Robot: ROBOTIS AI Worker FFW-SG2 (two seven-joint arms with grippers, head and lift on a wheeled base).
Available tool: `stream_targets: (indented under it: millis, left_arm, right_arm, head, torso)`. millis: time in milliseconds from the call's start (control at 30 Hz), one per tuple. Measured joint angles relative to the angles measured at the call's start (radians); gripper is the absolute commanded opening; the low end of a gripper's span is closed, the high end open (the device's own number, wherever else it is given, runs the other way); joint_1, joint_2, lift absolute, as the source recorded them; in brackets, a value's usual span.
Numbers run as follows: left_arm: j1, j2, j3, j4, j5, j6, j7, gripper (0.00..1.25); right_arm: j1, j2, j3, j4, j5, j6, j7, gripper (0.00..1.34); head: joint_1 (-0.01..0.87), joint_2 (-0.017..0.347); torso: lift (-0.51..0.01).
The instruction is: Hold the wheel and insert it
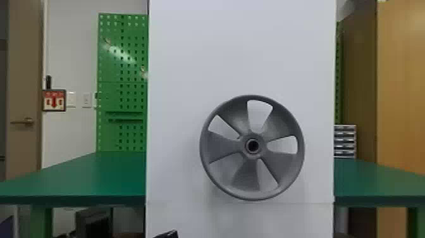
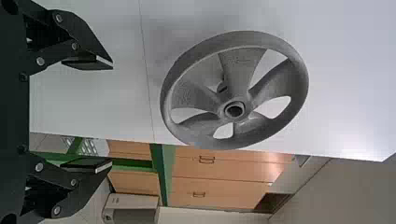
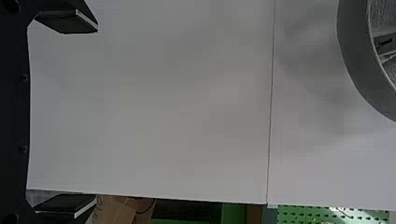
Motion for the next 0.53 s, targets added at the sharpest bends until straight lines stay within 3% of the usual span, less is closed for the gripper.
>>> stream_targets:
  millis: [533]
  left_arm:
    - [0.0,0.004,0.003,0.0,0.001,0.0,0.0,0.75]
  right_arm:
    - [0.005,0.0,0.002,0.003,0.002,-0.001,0.0,1.31]
  head:
    - [0.0,0.012]
  torso:
    - [-0.492]
